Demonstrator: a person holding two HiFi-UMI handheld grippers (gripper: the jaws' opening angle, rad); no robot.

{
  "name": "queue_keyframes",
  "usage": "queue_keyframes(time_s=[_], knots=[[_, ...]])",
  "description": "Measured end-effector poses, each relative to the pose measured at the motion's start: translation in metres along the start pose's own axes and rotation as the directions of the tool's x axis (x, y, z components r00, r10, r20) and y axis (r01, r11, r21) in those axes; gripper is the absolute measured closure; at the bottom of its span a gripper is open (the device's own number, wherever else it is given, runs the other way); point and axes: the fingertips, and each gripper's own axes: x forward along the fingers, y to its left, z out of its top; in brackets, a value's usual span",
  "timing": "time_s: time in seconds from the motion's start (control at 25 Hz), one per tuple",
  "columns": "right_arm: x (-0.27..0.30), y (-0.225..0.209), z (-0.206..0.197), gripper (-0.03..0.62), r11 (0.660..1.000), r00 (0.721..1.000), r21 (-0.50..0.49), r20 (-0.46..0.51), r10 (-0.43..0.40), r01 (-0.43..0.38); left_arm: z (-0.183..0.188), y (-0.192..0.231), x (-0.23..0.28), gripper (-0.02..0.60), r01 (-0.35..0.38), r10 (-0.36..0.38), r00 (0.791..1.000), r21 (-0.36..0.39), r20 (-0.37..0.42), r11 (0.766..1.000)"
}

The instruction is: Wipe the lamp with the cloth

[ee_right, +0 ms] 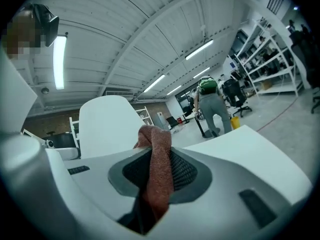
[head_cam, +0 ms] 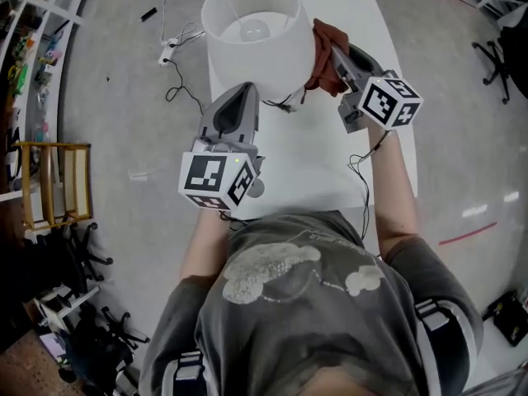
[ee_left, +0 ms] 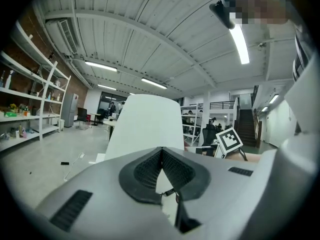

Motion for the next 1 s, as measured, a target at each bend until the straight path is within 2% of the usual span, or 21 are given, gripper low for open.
queue_keyframes(time_s=[0.16,0.36,0.76,1.0], knots=[[-0.011,-0.009,-0.024,0.508,0.994,0.994,0.011,-0.003,-0.106,0.106,-0.010,0.012,-0.002,0.574,0.070,-0.070,0.997,-0.007,-0.019,0.998],[-0.037,0.012,-0.048,0.508,0.977,0.977,0.003,0.013,-0.213,0.213,-0.017,0.026,-0.023,0.574,0.149,-0.149,0.989,-0.019,-0.022,0.989],[-0.057,0.054,-0.040,0.508,0.946,0.942,0.004,0.088,-0.323,0.324,-0.001,0.040,-0.014,0.574,0.298,-0.298,0.954,-0.039,-0.015,0.954],[-0.065,0.065,-0.024,0.508,0.916,0.904,0.033,0.156,-0.399,0.399,0.011,0.047,-0.002,0.574,0.372,-0.374,0.927,-0.049,-0.022,0.927]])
